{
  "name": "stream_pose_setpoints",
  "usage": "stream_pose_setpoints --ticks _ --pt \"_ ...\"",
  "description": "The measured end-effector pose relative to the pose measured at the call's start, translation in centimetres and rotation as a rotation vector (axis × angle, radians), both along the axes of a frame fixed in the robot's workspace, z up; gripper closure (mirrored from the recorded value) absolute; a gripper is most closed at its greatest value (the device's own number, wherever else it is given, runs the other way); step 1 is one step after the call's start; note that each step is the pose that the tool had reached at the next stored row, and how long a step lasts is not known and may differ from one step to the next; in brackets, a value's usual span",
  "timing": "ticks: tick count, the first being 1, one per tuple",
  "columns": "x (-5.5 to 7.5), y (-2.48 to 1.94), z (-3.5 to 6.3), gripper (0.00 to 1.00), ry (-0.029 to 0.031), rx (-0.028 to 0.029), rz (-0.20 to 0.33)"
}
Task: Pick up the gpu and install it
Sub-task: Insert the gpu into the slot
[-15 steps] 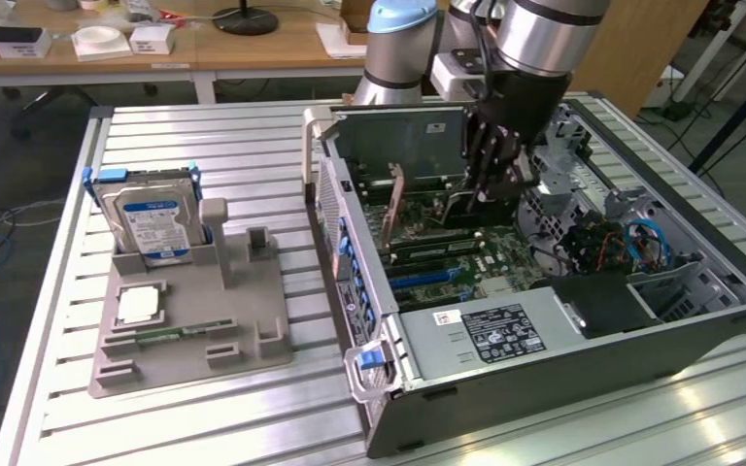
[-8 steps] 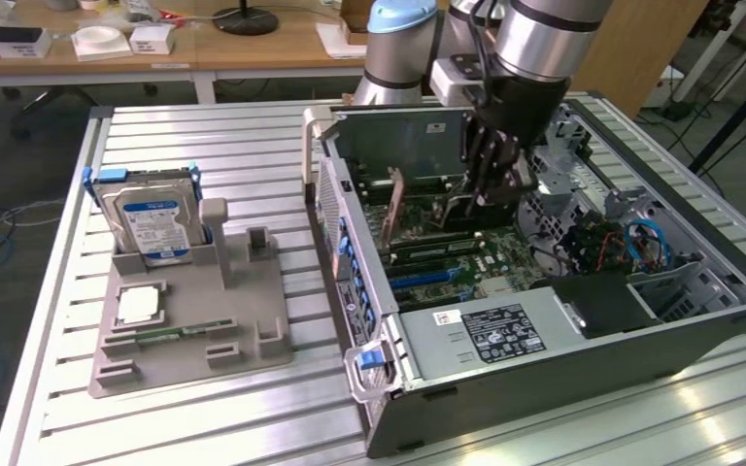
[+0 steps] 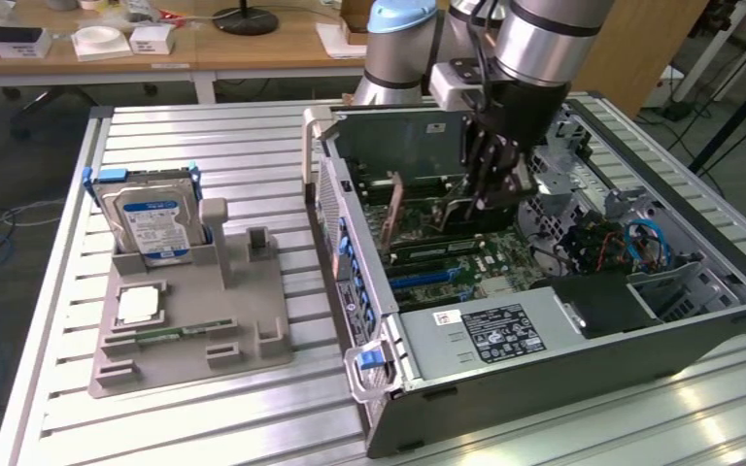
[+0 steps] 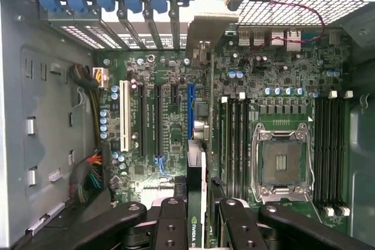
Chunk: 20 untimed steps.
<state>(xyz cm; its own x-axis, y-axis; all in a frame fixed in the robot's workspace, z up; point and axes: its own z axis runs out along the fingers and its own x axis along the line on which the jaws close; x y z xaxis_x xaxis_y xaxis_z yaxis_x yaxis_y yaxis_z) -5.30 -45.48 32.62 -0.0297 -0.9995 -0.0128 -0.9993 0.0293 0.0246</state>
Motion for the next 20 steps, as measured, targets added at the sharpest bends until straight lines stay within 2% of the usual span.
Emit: stream_pose_setpoints --ticks 11,17,20 --pt "-0.1 -0.13 -0.21 0.74 0.0000 -0.0001 0.000" --pt "-0.4 -0.21 -0.99 0.74 -0.0007 -0.0007 0.000" --pt "-0.6 -0.21 -1.30 0.74 -0.0020 -0.0037 0.006"
